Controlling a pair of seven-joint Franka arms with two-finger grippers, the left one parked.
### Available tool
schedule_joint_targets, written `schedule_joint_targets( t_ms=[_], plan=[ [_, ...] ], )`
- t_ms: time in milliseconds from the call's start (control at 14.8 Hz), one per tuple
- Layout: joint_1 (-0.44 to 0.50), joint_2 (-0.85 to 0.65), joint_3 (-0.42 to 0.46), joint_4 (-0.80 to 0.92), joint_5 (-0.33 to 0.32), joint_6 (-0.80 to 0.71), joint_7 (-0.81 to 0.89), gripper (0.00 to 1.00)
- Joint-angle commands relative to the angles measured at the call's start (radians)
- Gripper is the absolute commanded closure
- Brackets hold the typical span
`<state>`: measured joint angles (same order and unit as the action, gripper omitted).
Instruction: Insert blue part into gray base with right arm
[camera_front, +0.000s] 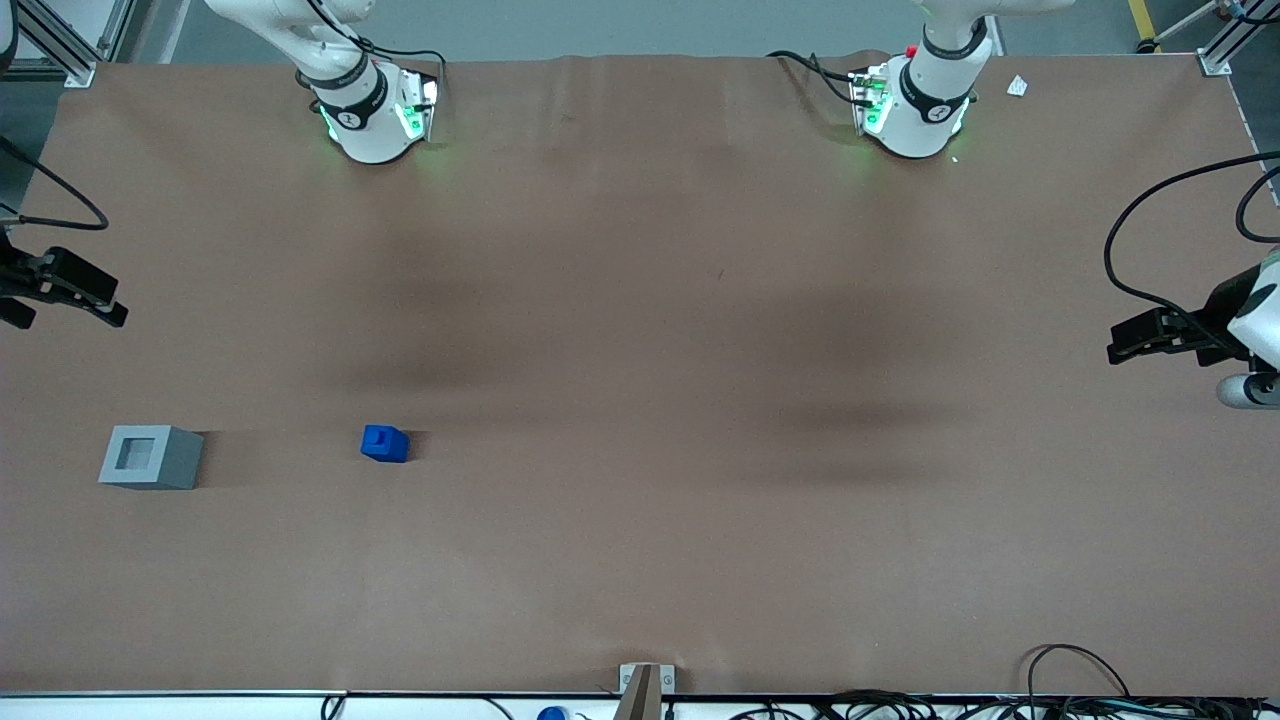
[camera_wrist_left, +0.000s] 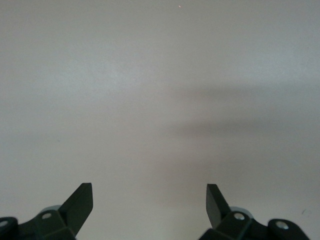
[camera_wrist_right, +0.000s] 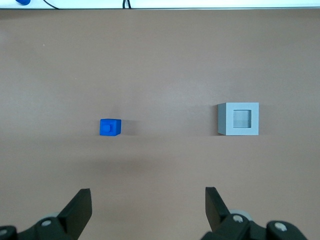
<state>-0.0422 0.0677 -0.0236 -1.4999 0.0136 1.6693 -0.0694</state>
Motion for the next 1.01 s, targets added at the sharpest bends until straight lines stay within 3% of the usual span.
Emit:
schedule_joint_targets(
  t_ms=[0,607,945],
  plan=[
    [-0.008,-0.003,0.004,-0.003,-0.009,-0.013,-0.018,0.0],
    [0.013,0.006,0.01,-0.046,-0.011,-0.008,-0.017,0.0],
    [0.048,0.083,0.01,-0.089,0.032,0.058,0.002,0.0]
  ],
)
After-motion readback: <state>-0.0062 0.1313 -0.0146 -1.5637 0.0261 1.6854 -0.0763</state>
